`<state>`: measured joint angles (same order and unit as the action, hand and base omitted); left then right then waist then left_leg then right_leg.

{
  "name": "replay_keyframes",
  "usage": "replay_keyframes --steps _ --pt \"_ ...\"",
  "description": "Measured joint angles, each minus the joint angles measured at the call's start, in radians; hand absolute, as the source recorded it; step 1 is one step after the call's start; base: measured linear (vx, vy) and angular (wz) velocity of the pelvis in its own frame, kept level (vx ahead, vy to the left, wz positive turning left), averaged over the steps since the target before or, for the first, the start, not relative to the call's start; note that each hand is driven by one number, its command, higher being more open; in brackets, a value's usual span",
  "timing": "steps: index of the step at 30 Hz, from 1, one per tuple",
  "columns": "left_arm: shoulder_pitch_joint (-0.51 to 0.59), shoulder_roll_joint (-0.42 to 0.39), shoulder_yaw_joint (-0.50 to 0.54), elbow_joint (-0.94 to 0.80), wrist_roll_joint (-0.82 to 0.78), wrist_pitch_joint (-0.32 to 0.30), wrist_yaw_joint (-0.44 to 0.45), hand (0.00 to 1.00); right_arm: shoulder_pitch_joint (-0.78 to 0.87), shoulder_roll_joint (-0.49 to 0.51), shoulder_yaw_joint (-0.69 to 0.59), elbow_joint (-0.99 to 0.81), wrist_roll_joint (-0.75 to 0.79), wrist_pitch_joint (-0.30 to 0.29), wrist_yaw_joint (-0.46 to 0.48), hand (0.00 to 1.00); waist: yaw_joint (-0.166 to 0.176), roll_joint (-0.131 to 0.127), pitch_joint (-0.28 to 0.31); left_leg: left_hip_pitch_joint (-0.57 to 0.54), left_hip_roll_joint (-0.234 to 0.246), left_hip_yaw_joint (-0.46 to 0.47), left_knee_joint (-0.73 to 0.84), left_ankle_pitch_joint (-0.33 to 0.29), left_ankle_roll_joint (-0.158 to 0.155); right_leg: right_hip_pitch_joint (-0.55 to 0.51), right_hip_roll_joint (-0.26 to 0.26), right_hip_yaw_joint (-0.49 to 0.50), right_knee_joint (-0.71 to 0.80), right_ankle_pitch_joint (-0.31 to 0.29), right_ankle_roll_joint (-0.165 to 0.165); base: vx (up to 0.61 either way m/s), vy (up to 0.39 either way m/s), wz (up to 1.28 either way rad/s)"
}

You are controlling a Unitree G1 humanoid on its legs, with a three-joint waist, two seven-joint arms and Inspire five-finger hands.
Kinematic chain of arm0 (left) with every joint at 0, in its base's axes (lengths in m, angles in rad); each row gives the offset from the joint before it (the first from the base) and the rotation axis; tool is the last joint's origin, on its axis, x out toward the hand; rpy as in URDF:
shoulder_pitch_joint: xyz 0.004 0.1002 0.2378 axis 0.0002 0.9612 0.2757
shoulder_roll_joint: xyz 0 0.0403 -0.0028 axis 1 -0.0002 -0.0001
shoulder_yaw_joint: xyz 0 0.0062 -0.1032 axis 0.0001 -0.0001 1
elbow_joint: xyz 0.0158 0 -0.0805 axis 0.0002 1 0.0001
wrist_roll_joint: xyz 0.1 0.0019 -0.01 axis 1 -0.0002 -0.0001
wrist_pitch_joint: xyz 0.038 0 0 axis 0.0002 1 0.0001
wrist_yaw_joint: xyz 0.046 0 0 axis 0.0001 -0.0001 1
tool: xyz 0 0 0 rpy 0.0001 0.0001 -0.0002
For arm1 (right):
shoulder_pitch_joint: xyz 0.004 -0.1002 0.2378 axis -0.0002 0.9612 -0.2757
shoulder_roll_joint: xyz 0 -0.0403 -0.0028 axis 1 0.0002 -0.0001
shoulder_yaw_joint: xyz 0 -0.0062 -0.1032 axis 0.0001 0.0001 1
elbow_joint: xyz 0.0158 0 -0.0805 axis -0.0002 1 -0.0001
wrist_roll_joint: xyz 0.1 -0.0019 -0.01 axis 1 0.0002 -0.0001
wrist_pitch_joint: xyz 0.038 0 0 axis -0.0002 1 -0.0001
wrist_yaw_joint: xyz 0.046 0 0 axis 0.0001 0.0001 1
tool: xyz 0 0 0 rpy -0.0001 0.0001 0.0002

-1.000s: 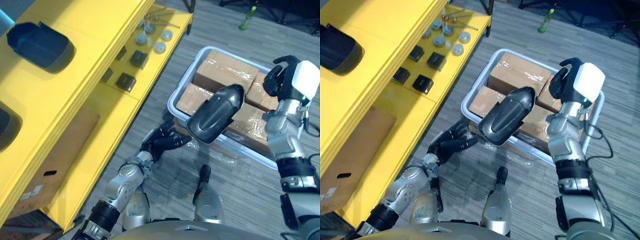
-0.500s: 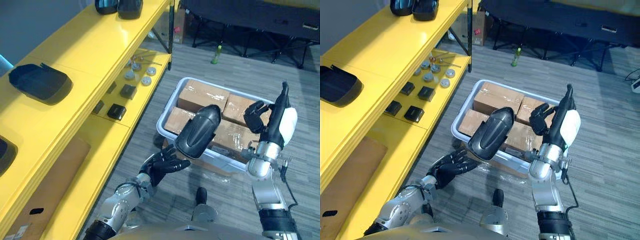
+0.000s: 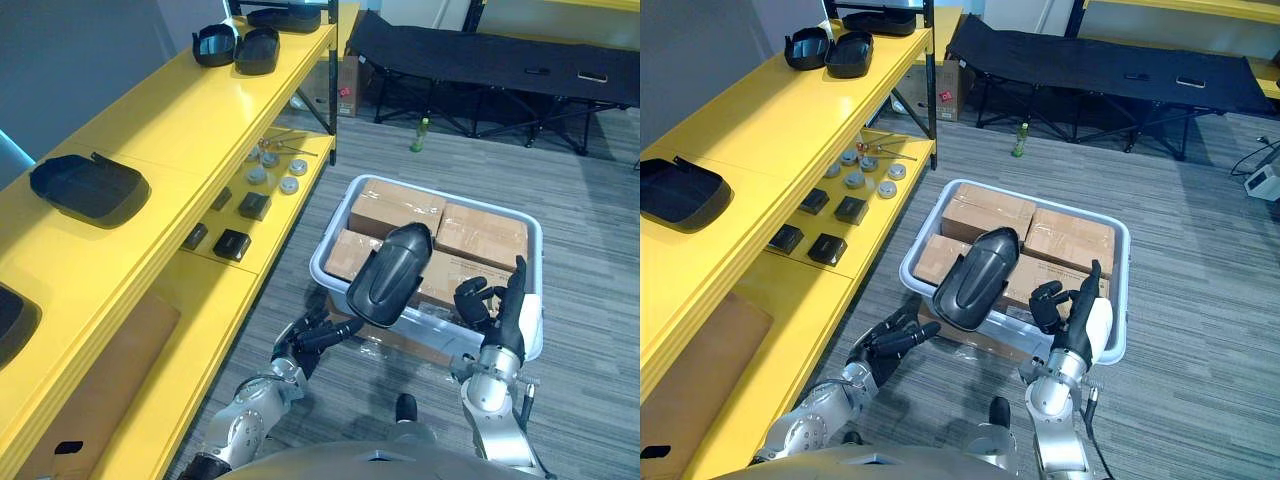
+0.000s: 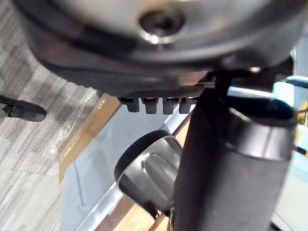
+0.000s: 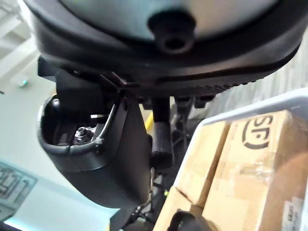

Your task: Walk over and take three plastic housings, then place them on the shelf

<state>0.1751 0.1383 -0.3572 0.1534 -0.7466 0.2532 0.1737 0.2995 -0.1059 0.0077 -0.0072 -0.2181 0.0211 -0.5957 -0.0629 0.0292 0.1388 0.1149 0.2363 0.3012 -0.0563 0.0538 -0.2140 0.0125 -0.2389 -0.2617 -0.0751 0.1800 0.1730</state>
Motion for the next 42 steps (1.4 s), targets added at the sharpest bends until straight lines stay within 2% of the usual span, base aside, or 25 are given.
replay_keyframes --steps 6,11,15,17,23,32,36,42 --pt "-0.003 -0.016 0.05 0.04 -0.055 -0.039 0.084 1.0 0.037 0.005 0.016 0.02 0.109 0.018 0.027 1.0 0.001 -0.008 -0.004 -0.002 0.0 0.009 -0.001 0.005 0.007 -0.01 0.001 0.009 0.0 0.003 -0.004 0.0 0.008 -0.04" --pt "-0.026 -0.024 0.049 0.073 -0.113 -0.039 0.089 1.0 0.053 0.017 0.049 0.096 0.155 0.017 0.068 1.0 0.0 -0.018 -0.006 -0.002 0.0 0.016 0.0 0.001 0.005 -0.011 0.001 0.016 0.0 0.003 -0.004 -0.01 0.004 -0.02" --pt "-0.036 -0.023 0.018 0.127 -0.175 -0.039 0.062 1.0 0.07 0.032 0.081 0.117 0.155 0.016 0.069 1.0 -0.003 -0.04 -0.014 0.0 0.0 0.022 0.001 -0.007 0.002 -0.013 0.001 0.022 0.0 0.003 -0.004 -0.01 0.009 -0.03" --pt "-0.036 -0.022 0.002 0.139 -0.243 -0.035 0.012 1.0 0.077 0.032 0.092 0.119 0.156 0.015 0.069 1.0 -0.006 -0.051 -0.014 0.0 0.0 0.026 0.001 -0.011 0.003 -0.016 0.001 0.024 0.0 0.003 -0.004 -0.01 0.011 -0.03" --pt "-0.081 -0.022 -0.079 0.144 -0.3 -0.034 -0.073 1.0 0.071 0.032 0.106 0.122 0.162 0.01 0.068 1.0 -0.018 -0.058 -0.017 0.004 -0.001 0.051 0.005 -0.017 0.001 -0.031 0.003 0.049 0.0 0.004 -0.004 0.0 0.007 -0.12" --pt "-0.152 -0.023 -0.148 0.166 -0.298 -0.039 -0.068 1.0 0.076 0.023 0.154 0.125 0.192 0.01 0.069 1.0 -0.028 -0.075 -0.007 0.015 -0.001 0.077 0.022 -0.037 0.001 -0.032 0.004 0.074 0.0 0.004 -0.003 0.0 0.004 -0.08" --pt "-0.188 -0.024 -0.158 0.211 -0.262 -0.04 -0.026 1.0 0.075 0.023 0.166 0.124 0.192 0.009 0.071 1.0 -0.033 -0.08 -0.003 0.013 -0.001 0.083 0.021 -0.038 0.001 -0.039 0.005 0.08 0.0 0.004 -0.003 0.0 -0.001 -0.05" --pt "-0.241 -0.027 -0.153 0.251 -0.19 -0.063 0.045 1.0 0.063 0.023 0.168 0.124 0.192 0.002 0.072 1.0 -0.05 -0.093 0.04 -0.002 0.002 0.095 0.052 -0.058 0.001 -0.055 0.005 0.1 0.001 0.005 -0.001 -0.01 -0.002 -0.08"
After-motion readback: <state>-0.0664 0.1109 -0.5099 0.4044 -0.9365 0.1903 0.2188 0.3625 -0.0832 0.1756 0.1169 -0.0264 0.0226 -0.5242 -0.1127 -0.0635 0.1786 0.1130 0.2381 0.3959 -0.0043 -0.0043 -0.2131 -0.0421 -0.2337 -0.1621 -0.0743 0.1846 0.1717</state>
